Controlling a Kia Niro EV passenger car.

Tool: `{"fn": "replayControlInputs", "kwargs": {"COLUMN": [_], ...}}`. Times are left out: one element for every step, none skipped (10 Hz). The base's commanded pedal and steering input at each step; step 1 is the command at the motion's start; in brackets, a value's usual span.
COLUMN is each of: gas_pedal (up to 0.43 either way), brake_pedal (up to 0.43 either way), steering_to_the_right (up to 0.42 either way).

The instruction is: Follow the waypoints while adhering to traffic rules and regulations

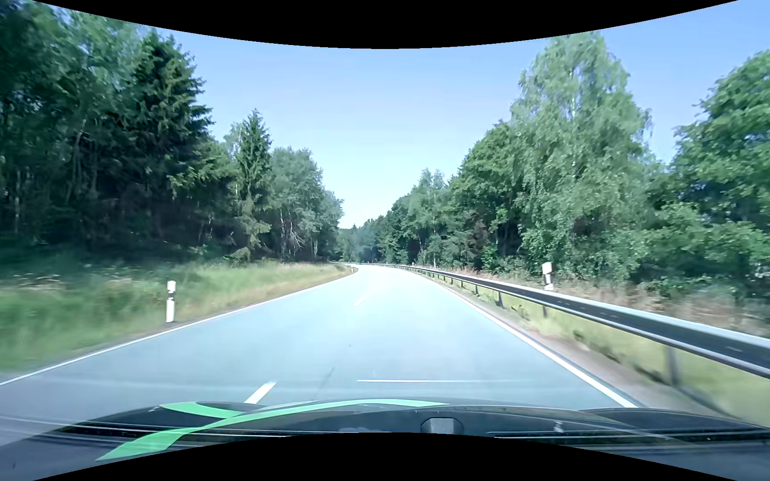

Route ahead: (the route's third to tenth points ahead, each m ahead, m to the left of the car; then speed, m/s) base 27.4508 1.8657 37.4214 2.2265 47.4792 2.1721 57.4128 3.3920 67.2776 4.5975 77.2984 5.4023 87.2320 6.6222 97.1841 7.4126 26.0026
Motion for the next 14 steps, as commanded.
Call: {"fn": "replayControlInputs", "kwargs": {"gas_pedal": [0.209,0.197,0.189,0.189,0.189,0.189,0.197,0.197,0.209,0.220,0.220,0.240,0.248,0.260], "brake_pedal": [0.000,0.000,0.000,0.000,0.000,0.000,0.000,0.000,0.000,0.000,0.000,0.000,0.000,0.000], "steering_to_the_right": [-0.007,-0.007,-0.007,-0.007,-0.008,-0.010,-0.010,-0.010,-0.010,-0.011,-0.011,-0.011,-0.011,-0.011]}}
